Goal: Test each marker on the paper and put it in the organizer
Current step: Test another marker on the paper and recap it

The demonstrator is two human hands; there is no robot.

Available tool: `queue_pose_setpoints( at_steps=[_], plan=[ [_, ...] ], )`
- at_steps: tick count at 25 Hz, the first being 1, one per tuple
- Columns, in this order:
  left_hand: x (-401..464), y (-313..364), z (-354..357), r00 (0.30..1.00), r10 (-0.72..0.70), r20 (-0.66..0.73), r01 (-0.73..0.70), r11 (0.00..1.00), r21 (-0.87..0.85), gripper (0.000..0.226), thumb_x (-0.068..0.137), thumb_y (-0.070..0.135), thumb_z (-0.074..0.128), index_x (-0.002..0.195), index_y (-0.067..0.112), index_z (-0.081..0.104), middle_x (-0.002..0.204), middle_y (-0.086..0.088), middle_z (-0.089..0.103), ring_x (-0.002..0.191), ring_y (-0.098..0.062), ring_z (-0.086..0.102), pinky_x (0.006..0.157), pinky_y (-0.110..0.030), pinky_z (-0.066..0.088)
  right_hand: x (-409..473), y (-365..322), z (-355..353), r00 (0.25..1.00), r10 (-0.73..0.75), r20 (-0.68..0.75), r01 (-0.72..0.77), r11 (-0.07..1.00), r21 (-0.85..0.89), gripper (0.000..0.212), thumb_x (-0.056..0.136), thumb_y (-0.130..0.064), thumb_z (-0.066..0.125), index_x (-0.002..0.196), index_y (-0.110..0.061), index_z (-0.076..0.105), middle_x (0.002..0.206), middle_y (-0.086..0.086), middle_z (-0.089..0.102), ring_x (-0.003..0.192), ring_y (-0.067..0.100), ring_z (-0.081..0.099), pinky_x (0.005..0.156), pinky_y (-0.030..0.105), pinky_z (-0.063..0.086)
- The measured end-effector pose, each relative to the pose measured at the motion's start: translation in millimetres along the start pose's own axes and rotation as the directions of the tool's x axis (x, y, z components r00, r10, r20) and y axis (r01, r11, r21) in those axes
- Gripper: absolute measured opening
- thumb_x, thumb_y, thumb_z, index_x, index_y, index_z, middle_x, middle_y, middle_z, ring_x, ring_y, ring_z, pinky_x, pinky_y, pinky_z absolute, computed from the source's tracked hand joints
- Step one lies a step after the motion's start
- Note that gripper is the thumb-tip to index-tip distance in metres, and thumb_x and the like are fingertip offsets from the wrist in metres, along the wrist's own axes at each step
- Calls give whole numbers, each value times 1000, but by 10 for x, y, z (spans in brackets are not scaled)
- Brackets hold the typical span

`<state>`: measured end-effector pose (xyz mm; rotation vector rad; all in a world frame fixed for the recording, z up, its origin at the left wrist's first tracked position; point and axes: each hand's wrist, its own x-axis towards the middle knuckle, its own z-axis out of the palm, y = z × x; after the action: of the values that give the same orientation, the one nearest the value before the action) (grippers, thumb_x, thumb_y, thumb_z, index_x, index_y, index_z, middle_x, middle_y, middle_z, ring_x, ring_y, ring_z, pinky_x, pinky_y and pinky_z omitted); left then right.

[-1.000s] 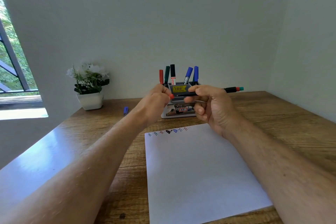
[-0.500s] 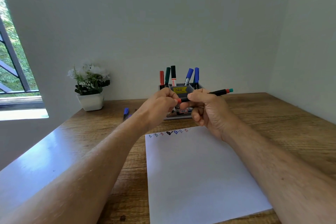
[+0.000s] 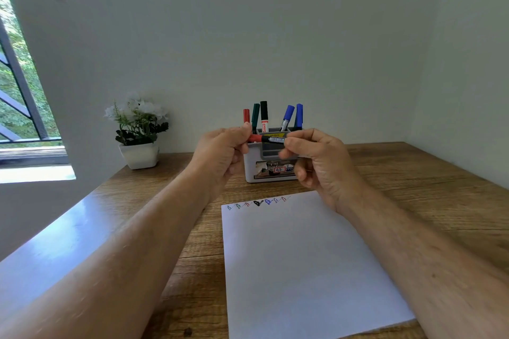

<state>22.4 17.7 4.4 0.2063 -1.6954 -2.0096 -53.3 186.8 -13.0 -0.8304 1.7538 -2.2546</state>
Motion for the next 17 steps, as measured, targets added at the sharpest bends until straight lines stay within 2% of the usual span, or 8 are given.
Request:
queue_pose_setpoints(
  at_steps=[1, 3, 5, 7, 10, 15, 17],
  plan=[
    [8, -7, -9, 999, 12, -31, -12, 1000, 2, 14, 91, 22, 69, 82, 11, 69, 53, 4, 59, 41, -5, 38, 34, -17, 33, 0, 14, -10, 996, -85, -38, 79, 986, -146, 4, 84, -16, 74, 86, -16, 71, 74, 3, 74, 43, 9, 56, 37, 19, 40],
    [22, -19, -29, 994, 44, -100, -42, 999, 18, 9, 90, 21, 70, 85, 13, 70, 55, 7, 65, 42, -4, 43, 37, -18, 41, -14, 66, -7, 966, -259, -20, 223, 864, -452, 8, 80, -17, 80, 82, -20, 72, 73, -6, 72, 58, 1, 65, 51, 11, 46],
    [36, -30, -53, 987, 40, -157, -44, 999, -24, 6, 88, 18, 71, 89, 12, 72, 60, 6, 70, 48, -4, 54, 46, -19, 51, -49, 112, 37, 946, -319, 53, 289, 761, -580, 9, 81, -23, 80, 84, -22, 71, 71, -9, 70, 63, -2, 65, 55, 9, 45],
    [52, -44, -81, 985, 18, -174, -35, 995, -92, 8, 87, 14, 72, 93, 9, 74, 67, 0, 73, 56, -6, 64, 53, -20, 56, -70, 133, 68, 941, -327, 87, 308, 722, -620, 9, 84, -28, 77, 86, -21, 71, 67, -10, 67, 59, -3, 60, 52, 9, 42],
    [70, -72, -96, 986, 13, -169, -33, 993, -117, 12, 87, 9, 70, 98, 7, 74, 73, -5, 76, 63, -10, 71, 56, -20, 57, -75, 121, 90, 948, -307, 85, 290, 722, -628, 11, 88, -28, 72, 87, -17, 71, 65, -5, 66, 54, -1, 55, 49, 11, 39],
    [78, -94, -72, 987, 37, -156, -58, 989, -137, 13, 90, 7, 67, 99, 10, 74, 72, -3, 75, 68, -11, 72, 61, -20, 58, -89, 100, 147, 976, -213, 56, 206, 793, -574, 15, 92, -25, 67, 83, -13, 68, 57, -10, 58, 44, -4, 51, 45, 9, 36],
    [57, -97, -47, 989, 49, -140, -71, 985, -160, 15, 90, 7, 66, 102, 11, 74, 74, -3, 75, 70, -11, 72, 61, -21, 58, -83, 81, 128, 987, -160, 28, 152, 845, -513, 16, 93, -24, 66, 81, -13, 66, 57, -6, 58, 38, -4, 48, 40, 9, 35]
  ],
)
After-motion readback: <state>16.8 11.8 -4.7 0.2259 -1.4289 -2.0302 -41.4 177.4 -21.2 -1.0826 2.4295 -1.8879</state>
